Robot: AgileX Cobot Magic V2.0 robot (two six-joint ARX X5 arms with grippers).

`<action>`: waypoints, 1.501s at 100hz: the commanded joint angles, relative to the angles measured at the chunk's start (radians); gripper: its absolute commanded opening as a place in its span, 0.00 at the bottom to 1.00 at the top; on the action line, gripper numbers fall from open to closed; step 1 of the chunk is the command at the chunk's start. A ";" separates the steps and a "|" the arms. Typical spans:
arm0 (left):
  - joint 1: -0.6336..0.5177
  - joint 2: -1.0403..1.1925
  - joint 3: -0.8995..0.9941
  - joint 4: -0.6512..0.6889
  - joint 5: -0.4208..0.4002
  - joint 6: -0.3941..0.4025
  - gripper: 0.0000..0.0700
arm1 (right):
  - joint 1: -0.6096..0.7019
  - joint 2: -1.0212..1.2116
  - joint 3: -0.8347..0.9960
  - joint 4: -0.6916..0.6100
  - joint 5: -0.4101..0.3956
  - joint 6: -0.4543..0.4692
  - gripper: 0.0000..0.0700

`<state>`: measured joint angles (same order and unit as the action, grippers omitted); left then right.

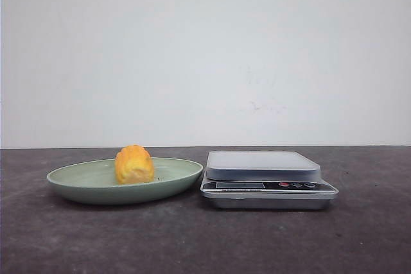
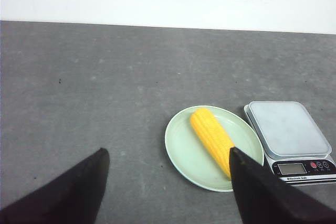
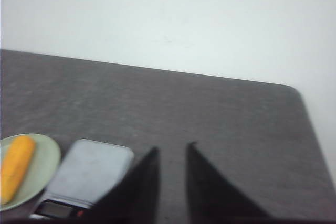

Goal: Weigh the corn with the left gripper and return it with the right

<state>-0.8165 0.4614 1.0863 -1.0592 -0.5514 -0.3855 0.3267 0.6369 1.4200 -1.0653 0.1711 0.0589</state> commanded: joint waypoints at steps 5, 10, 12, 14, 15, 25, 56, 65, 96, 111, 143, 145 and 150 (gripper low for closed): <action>-0.009 0.002 0.011 0.007 -0.006 -0.005 0.62 | 0.003 -0.039 -0.037 0.010 0.016 0.018 0.00; -0.009 0.002 0.011 0.007 -0.006 -0.005 0.62 | 0.003 -0.062 -0.067 0.017 0.016 0.025 0.00; -0.009 0.002 0.011 0.007 -0.006 -0.005 0.62 | 0.003 -0.071 -0.079 0.018 0.016 0.027 0.00; -0.009 0.002 0.011 0.007 -0.006 -0.005 0.62 | 0.003 -0.079 -0.090 0.019 0.016 0.029 0.00; -0.009 0.002 0.011 0.007 -0.006 -0.005 0.62 | 0.003 -0.083 -0.096 0.019 0.016 0.031 0.00; -0.009 0.002 0.011 0.003 -0.006 -0.005 0.62 | 0.003 -0.117 -0.145 0.026 0.018 0.040 0.00; -0.009 0.002 0.011 -0.002 -0.006 -0.004 0.40 | 0.003 -0.138 -0.171 0.033 0.020 0.043 0.00; -0.009 0.002 0.011 -0.019 -0.007 -0.004 0.05 | 0.003 -0.138 -0.171 0.033 0.020 0.043 0.00; -0.009 0.002 0.011 -0.026 -0.023 -0.001 0.01 | 0.003 -0.138 -0.171 0.019 0.019 0.047 0.00; -0.009 0.002 0.012 -0.026 -0.022 0.000 0.01 | 0.003 -0.138 -0.171 -0.006 0.017 0.045 0.00; -0.009 0.002 0.012 -0.026 -0.022 0.000 0.01 | 0.003 -0.138 -0.171 -0.005 0.017 0.045 0.00; -0.009 0.002 0.012 -0.026 -0.022 0.000 0.01 | 0.003 -0.138 -0.171 -0.005 0.017 0.045 0.00; -0.009 0.002 0.012 -0.026 -0.022 0.000 0.01 | 0.003 -0.138 -0.171 -0.005 0.017 0.045 0.00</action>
<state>-0.8165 0.4614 1.0863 -1.0931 -0.5701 -0.3855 0.3267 0.4980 1.2377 -1.0809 0.1867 0.0875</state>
